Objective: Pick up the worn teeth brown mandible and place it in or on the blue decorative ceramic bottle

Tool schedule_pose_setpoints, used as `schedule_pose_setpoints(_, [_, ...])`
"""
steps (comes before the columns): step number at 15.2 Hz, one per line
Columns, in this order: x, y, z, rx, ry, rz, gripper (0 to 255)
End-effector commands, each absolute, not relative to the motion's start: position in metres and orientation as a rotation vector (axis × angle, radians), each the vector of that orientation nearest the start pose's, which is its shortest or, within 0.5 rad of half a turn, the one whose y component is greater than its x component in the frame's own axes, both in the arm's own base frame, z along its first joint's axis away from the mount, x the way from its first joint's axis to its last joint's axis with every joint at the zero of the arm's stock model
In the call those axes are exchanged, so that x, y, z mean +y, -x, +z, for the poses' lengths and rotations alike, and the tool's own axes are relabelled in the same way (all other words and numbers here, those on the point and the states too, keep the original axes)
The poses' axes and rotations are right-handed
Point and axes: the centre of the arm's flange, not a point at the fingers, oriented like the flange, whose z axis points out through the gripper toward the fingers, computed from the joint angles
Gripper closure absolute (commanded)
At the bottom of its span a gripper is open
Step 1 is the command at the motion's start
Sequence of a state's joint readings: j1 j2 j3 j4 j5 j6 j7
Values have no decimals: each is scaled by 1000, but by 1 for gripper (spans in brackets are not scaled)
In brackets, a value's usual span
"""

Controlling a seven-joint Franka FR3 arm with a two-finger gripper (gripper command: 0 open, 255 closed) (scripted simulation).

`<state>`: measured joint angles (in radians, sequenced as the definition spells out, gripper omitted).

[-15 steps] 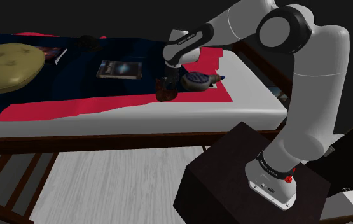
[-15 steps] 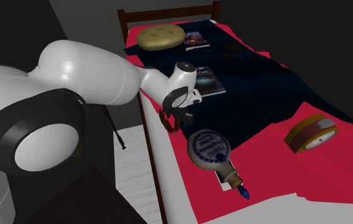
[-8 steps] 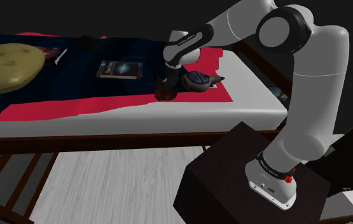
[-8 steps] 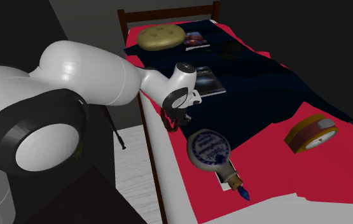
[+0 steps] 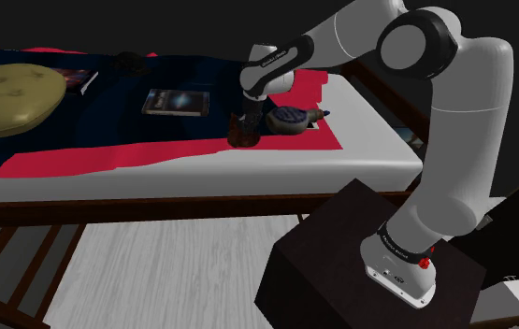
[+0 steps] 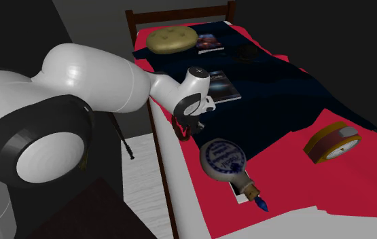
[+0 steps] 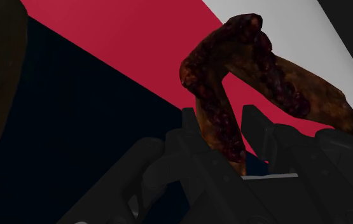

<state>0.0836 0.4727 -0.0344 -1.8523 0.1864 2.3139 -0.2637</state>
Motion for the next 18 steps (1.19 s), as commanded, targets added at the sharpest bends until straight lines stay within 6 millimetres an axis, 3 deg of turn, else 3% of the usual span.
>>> schedule_pose_setpoints(1, [37, -639, 271, -285, 3007, -1, 255])
schedule_pose_setpoints(18, [37, -639, 360, -285, 3007, -1, 255])
